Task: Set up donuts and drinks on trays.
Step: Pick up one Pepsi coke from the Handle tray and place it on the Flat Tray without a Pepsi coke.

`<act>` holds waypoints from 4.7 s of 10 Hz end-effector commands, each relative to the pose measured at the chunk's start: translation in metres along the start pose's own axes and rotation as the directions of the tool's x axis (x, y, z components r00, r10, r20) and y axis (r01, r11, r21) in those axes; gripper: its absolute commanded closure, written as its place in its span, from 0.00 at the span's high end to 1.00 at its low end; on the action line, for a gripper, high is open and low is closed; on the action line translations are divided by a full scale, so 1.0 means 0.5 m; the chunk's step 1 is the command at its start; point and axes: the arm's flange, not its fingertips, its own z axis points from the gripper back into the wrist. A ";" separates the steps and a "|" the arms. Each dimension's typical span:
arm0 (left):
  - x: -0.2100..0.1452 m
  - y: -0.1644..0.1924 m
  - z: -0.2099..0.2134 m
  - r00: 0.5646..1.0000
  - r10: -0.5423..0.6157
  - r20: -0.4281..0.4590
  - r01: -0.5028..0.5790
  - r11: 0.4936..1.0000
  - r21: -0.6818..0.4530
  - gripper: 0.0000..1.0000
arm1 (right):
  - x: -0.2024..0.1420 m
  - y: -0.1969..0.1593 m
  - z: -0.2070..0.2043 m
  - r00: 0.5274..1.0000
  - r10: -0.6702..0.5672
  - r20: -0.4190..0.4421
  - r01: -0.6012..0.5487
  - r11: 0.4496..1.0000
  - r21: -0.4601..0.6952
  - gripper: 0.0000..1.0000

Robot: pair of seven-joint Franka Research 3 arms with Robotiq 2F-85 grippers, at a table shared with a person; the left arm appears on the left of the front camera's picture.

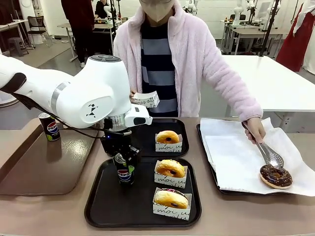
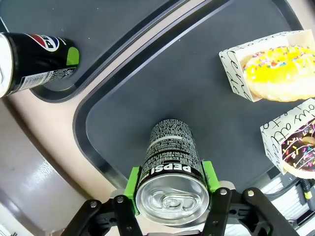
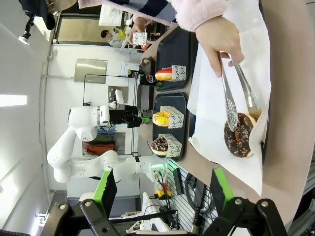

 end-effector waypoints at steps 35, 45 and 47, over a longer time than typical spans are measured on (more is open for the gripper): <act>-0.402 0.562 0.181 0.871 0.465 0.157 -0.450 0.884 -0.124 1.00 | -0.002 0.002 0.001 1.000 -0.007 0.000 0.007 1.000 0.006 1.00; -0.532 0.889 0.172 0.894 0.447 -0.003 -0.201 0.396 -0.896 1.00 | -0.002 0.002 0.001 1.000 -0.007 0.000 0.007 1.000 0.006 1.00; -0.605 0.929 0.105 0.871 0.486 0.076 -0.111 0.345 -0.932 1.00 | -0.002 0.002 0.001 1.000 -0.007 0.000 0.007 1.000 0.006 1.00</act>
